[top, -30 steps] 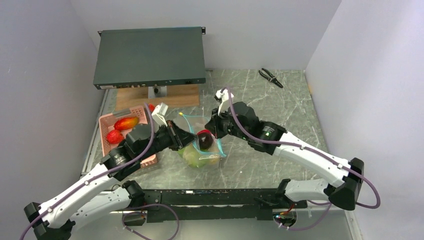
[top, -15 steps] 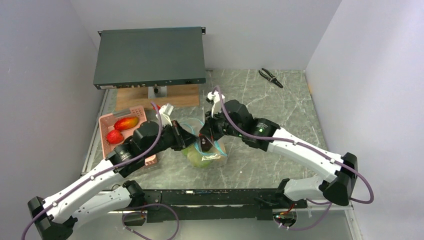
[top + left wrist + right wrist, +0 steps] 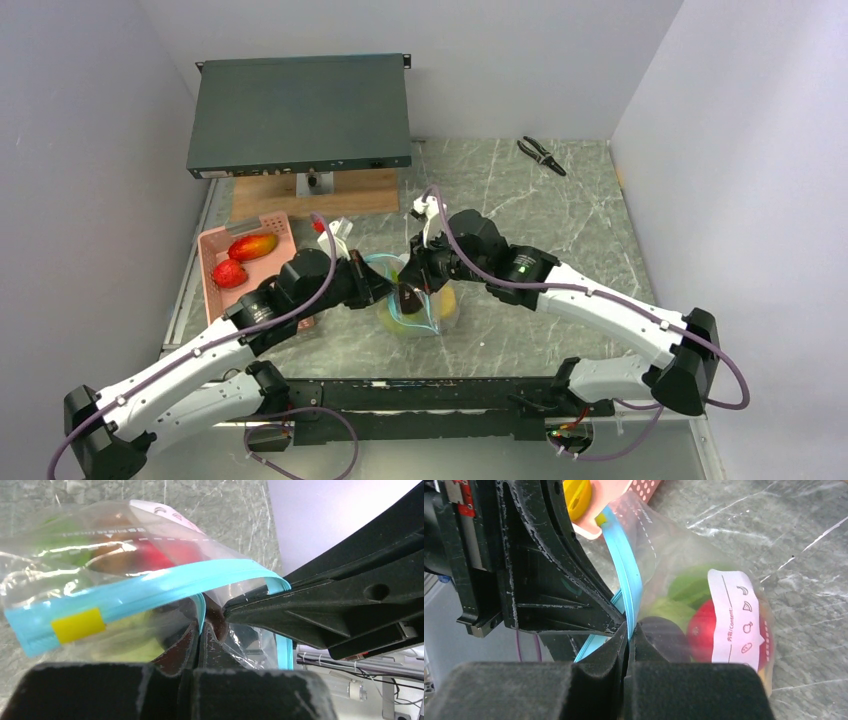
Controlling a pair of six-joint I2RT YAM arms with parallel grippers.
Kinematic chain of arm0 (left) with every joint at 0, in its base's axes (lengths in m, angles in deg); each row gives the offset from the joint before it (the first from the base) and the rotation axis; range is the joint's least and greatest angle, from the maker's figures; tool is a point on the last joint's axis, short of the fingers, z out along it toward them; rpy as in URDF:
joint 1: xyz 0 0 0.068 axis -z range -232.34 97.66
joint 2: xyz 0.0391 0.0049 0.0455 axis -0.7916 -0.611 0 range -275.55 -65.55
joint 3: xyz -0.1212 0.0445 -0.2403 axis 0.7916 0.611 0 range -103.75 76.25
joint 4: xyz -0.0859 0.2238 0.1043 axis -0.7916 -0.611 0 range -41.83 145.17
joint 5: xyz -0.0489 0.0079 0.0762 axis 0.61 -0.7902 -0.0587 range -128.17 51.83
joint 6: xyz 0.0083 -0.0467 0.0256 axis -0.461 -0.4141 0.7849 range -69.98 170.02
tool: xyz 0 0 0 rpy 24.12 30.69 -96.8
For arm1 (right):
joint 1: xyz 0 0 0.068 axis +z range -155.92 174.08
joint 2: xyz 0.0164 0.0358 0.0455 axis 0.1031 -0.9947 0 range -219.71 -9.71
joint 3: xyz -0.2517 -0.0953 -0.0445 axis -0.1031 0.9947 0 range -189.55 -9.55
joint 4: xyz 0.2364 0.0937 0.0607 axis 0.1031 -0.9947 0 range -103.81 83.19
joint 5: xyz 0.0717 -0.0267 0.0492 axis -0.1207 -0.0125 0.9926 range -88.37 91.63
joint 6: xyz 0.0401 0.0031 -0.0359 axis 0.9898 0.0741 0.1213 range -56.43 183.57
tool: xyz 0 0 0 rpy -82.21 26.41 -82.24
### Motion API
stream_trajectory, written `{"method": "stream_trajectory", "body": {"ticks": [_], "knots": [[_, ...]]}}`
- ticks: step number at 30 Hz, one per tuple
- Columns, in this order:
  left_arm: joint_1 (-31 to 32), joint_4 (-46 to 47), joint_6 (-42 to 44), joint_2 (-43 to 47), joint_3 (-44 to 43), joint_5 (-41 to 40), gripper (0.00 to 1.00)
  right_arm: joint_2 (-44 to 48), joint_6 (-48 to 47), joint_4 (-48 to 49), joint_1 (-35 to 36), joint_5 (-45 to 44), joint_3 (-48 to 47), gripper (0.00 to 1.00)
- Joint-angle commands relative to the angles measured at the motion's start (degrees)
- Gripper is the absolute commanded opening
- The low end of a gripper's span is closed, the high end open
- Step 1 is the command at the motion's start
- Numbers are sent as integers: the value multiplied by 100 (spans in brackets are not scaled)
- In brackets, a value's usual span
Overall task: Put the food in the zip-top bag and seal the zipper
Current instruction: Adjust the zipper food storage bag at the center of the board.
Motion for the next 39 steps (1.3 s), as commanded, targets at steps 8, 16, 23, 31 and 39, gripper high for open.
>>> {"method": "stream_trajectory", "body": {"ticks": [8, 16, 23, 31, 39], "knots": [[2, -527, 464, 234, -507, -768, 0, -48, -433, -511, 43, -1212, -500, 0], [0, -250, 602, 159, -232, -335, 0, -85, -588, -1011, 76, -1262, -922, 21], [7, -139, 603, 244, -144, -293, 0, 77, -815, -1142, 382, -1022, -1355, 39], [1, -221, 654, 393, -173, -305, 0, -235, -1177, -1004, 706, -243, -1329, 36], [5, -228, 625, 404, -107, -305, 0, -759, -1423, -1410, 731, -846, -1261, 27]]}}
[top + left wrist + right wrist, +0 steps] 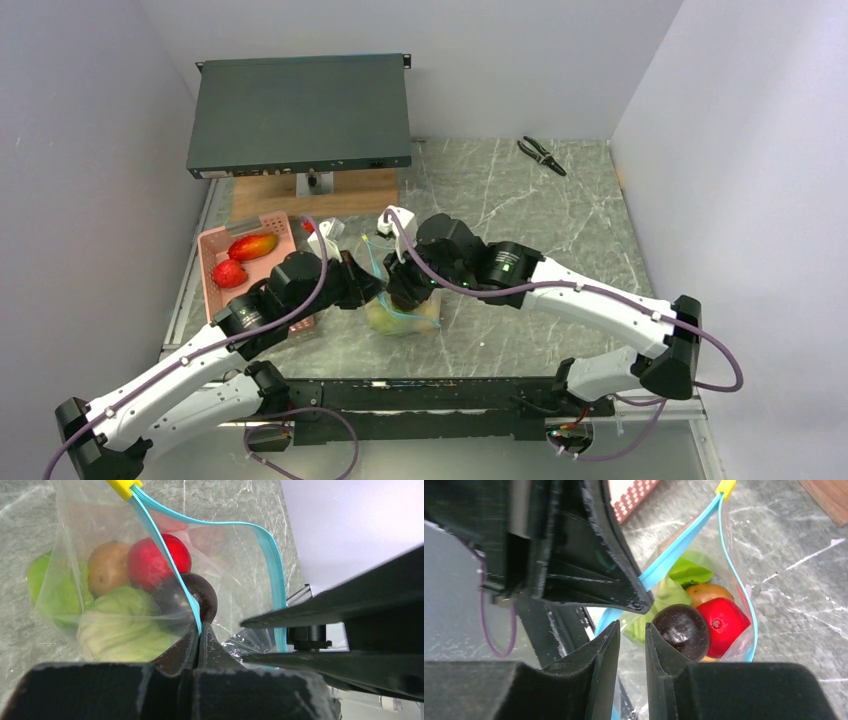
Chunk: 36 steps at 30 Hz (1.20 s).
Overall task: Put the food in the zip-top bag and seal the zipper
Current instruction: Adjust the zipper food storage bag at the center of the board.
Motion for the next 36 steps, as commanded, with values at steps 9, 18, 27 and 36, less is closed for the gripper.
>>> {"method": "stream_trajectory", "body": {"ticks": [9, 18, 27, 36], "knots": [[2, 314, 117, 78, -8, 47, 0, -605, -224, -688, 18, -498, -42, 51], [0, 311, 121, 100, 46, 50, 0, -844, -266, -686, 173, -1108, 171, 70], [8, 245, 123, 142, 92, 47, 0, -1009, -282, -776, 253, -1861, 253, 80], [2, 288, 51, 174, 213, 47, 0, -909, -311, -521, 252, -2153, 485, 82]]}}
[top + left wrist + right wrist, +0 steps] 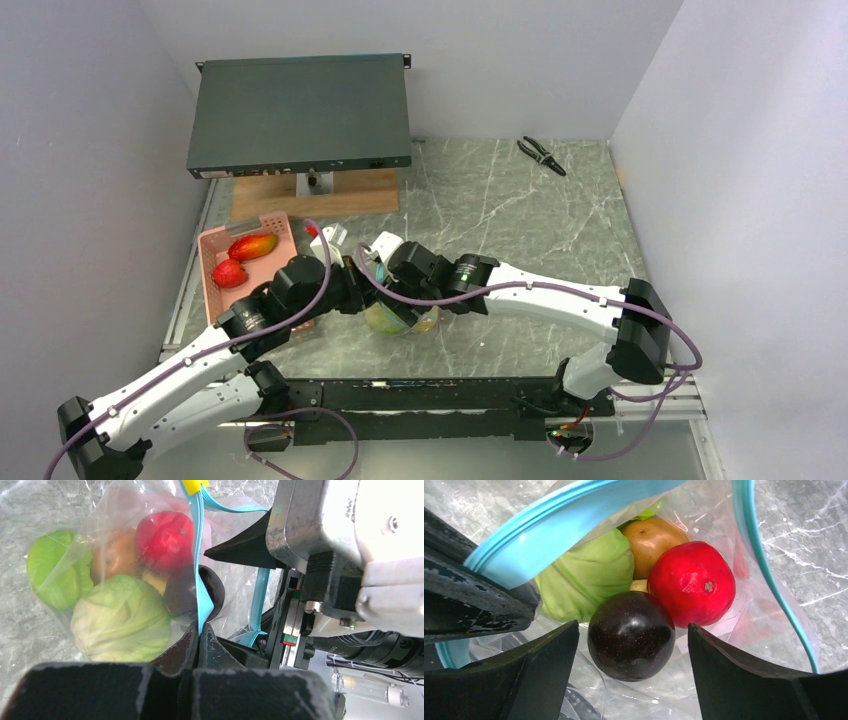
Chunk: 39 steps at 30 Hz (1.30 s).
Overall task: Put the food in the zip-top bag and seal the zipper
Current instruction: Adjust the zipper food storage bag at the center of the board.
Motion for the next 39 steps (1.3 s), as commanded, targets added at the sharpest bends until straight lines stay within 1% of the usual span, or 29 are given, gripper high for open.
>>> {"method": "stream_trajectory", "body": {"ticks": [1, 3, 7, 9, 10, 14, 20, 22, 25, 27, 33, 34, 36, 38, 39], "knots": [[7, 223, 36, 134, -18, -1, 0, 55, -85, -39, 20, -417, 37, 82], [0, 194, 44, 143, -27, -1, 0, 7, -110, -101, 22, -496, 39, 82], [2, 206, 36, 171, -2, -1, 0, 35, -88, -32, 19, -286, 120, 80], [1, 215, 24, 166, 7, -1, 0, 45, -33, 29, 20, -111, 169, 77], [0, 231, 23, 162, 15, -2, 0, 63, -7, 80, 18, 19, 210, 74], [6, 279, -9, 144, 58, 34, 0, 146, 120, 328, 26, 206, 368, 55], [4, 246, 9, 131, 43, 17, 0, 437, 81, 539, 26, 38, 363, 36], [5, 266, 10, 114, 40, 25, 0, 550, 40, 713, 28, -5, 371, 27], [0, 291, -7, 79, 39, 59, 0, 669, 52, 1126, 29, -112, 398, 7], [2, 301, -33, 74, 47, 76, 0, 726, 130, 1348, 27, -240, 410, 1], [3, 318, -100, 189, 86, 68, 0, 751, 422, 2463, 15, -713, 800, 0], [0, 326, -104, 208, 86, 70, 0, 714, 470, 2661, 18, -839, 875, 2], [4, 329, -104, 211, 78, 69, 0, 592, 474, 3176, 12, -991, 1084, 16], [0, 333, -109, 199, 78, 74, 0, 426, 470, 3445, 15, -1093, 1135, 23], [2, 327, -112, 197, 78, 79, 0, 336, 479, 3504, 18, -1140, 1144, 28]]}}
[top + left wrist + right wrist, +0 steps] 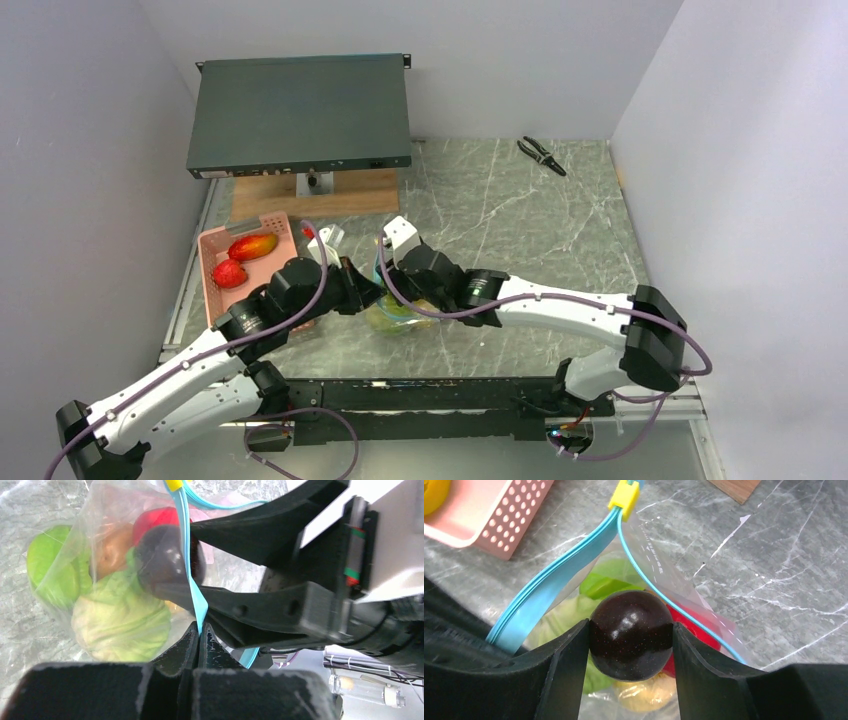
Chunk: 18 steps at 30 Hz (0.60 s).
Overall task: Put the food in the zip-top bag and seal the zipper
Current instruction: Adjust the zipper food storage bag at the center of the board.
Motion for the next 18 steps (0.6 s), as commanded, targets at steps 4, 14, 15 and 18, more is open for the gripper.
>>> {"method": "stream_trajectory", "body": {"ticks": [4, 14, 15, 18], "knots": [[2, 266, -91, 124, 34, 100, 0, -250, 292, 1153, -7, -511, 105, 64], [4, 228, -11, 201, 28, 10, 0, 616, 571, -600, -3, 408, -396, 88], [0, 249, -6, 181, 26, 14, 0, 737, 573, -771, 2, 471, -463, 88], [2, 298, 3, 145, 19, 30, 0, 1066, 627, -1291, -8, 441, -643, 88]]}}
